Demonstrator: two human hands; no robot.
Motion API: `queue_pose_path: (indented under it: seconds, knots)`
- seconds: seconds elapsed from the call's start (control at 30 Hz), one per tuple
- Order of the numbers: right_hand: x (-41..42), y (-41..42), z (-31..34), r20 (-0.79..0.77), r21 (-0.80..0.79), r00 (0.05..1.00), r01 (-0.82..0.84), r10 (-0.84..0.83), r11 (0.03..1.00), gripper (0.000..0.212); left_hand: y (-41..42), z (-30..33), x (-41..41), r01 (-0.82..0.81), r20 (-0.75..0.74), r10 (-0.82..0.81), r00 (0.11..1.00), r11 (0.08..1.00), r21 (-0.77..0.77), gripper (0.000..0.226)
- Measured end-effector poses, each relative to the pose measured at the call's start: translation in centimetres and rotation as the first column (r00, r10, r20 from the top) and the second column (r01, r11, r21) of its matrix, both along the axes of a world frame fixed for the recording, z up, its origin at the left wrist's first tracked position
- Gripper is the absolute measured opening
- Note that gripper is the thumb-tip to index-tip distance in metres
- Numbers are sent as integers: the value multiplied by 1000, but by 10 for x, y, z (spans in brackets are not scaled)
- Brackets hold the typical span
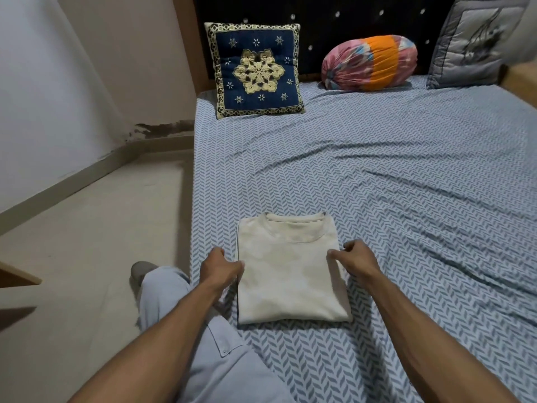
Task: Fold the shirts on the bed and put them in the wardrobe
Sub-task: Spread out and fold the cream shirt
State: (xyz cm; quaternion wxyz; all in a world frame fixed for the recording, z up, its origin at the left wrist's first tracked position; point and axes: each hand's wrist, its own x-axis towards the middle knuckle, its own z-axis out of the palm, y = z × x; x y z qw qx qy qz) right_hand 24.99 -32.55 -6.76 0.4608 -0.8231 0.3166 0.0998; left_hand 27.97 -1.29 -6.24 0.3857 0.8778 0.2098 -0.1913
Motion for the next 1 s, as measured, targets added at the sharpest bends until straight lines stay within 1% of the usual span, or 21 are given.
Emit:
queue_pose_path:
  seconds: [0.03,0.07,0.1,0.13,0.23,0.3,0.37,0.5,0.6,0.67,0.73,0.8,0.87,0.93,1.0]
  knots:
    - [9,2,4,5,35,1000,7,-7,999,46,-2,-2,7,-24,8,24,1000,1000,-20,70]
    - [20,2,5,7,71,1000,11,-12,997,47,-6,-3,17,-41,9,42,999,998,-47,78]
    - [25,4,9,-10,91,1000,18,-18,996,47,-9,-5,23,-66,-6,66,998,995,-75,79]
    - [33,5,12,-35,97,999,28,-24,995,47,-12,-6,31,-80,-22,79,997,993,-89,74]
    - [48,6,15,-119,143,991,75,-58,987,43,-18,-9,45,-68,-101,61,993,995,-68,49]
    - [55,3,11,-174,169,983,95,-66,981,40,-20,-9,51,-68,-151,54,987,994,-89,45]
    - [57,1,9,-213,193,976,87,-45,977,44,-19,-13,56,-121,-197,89,976,981,-153,42]
    - [61,-1,7,-270,273,961,15,61,962,37,-20,-16,63,-144,-268,73,961,957,-253,40]
    - [63,-1,3,-225,314,969,-21,96,949,41,-22,-12,64,-189,-267,101,958,925,-330,34]
    - [59,-1,4,-162,390,984,-1,70,921,38,-26,-4,60,-200,-257,97,962,888,-413,28]
    - [54,0,2,-98,513,995,43,9,857,31,-28,6,53,-238,-264,110,958,817,-526,21]
    - [49,4,6,-69,577,997,58,-23,815,29,-29,14,45,-273,-273,122,954,728,-629,20]
    - [48,8,10,-34,597,999,31,-13,802,29,-29,20,40,-270,-256,125,959,681,-681,22]
    - [48,13,20,8,614,1000,-18,16,789,30,-23,28,36,-250,-221,129,967,656,-712,23]
    - [50,15,35,66,651,996,-85,55,755,32,-10,40,35,-217,-182,121,976,639,-738,25]
